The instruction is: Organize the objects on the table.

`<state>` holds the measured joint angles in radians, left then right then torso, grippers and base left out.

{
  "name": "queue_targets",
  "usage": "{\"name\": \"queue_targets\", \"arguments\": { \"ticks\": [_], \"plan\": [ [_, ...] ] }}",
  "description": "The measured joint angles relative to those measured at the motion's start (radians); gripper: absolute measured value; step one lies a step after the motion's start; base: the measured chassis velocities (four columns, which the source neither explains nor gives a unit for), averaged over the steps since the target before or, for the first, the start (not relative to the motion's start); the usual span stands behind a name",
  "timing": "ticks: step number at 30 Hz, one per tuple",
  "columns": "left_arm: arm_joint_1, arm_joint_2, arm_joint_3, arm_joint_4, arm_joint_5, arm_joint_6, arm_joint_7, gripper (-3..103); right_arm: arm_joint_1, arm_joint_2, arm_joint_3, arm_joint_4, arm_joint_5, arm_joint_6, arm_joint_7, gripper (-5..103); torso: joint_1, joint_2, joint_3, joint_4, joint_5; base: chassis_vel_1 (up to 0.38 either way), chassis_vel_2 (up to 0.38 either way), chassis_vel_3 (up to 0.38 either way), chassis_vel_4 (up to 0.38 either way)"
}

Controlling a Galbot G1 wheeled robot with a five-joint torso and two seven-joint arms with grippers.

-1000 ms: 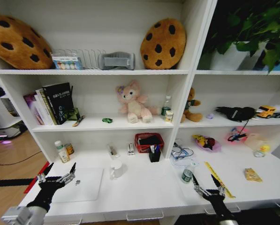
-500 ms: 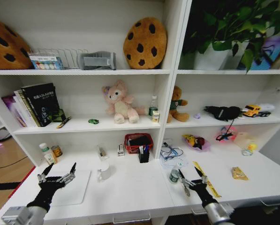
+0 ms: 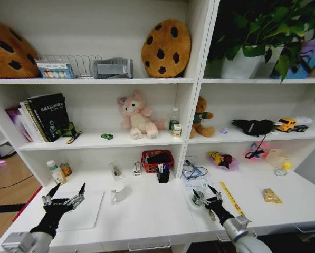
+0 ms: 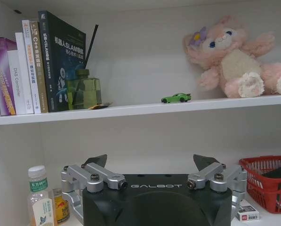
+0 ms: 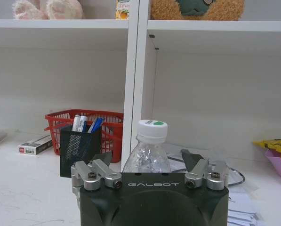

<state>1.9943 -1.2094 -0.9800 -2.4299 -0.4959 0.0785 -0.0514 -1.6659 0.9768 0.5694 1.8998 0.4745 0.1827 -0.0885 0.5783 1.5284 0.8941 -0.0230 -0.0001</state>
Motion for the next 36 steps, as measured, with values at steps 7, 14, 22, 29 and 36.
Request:
{"name": "queue_targets", "arguments": {
  "ticks": [7,14,22,29,36],
  "plan": [
    [0.000,0.000,0.000,0.000,0.000,0.000,0.000,100,-0.008,0.012,0.004,0.000,-0.004,0.001,0.005,62,0.000,0.000,0.000,0.0000,0.0000,0.000,0.000,0.000,0.000],
    [0.000,0.000,0.000,0.000,0.000,0.000,0.000,100,-0.016,0.020,0.006,0.002,-0.010,0.001,0.009,36,0.000,0.000,0.000,0.0000,0.0000,0.000,0.000,0.000,0.000],
    [0.000,0.000,0.000,0.000,0.000,0.000,0.000,100,-0.135,0.034,0.070,0.127,-0.002,0.021,-0.014,22,0.000,0.000,0.000,0.0004,0.0002,0.000,0.000,0.000,0.000],
    [0.000,0.000,0.000,0.000,0.000,0.000,0.000,100,-0.514,0.187,0.217,0.247,-0.152,0.249,-0.068,22,0.000,0.000,0.000,-0.0008,-0.0004,0.000,0.000,0.000,0.000],
    [0.000,0.000,0.000,0.000,0.000,0.000,-0.001,100,-0.624,0.242,0.176,0.078,-0.256,0.435,0.024,22,0.000,0.000,0.000,0.0000,0.0003,0.000,0.000,0.000,0.000]
  ]
}}
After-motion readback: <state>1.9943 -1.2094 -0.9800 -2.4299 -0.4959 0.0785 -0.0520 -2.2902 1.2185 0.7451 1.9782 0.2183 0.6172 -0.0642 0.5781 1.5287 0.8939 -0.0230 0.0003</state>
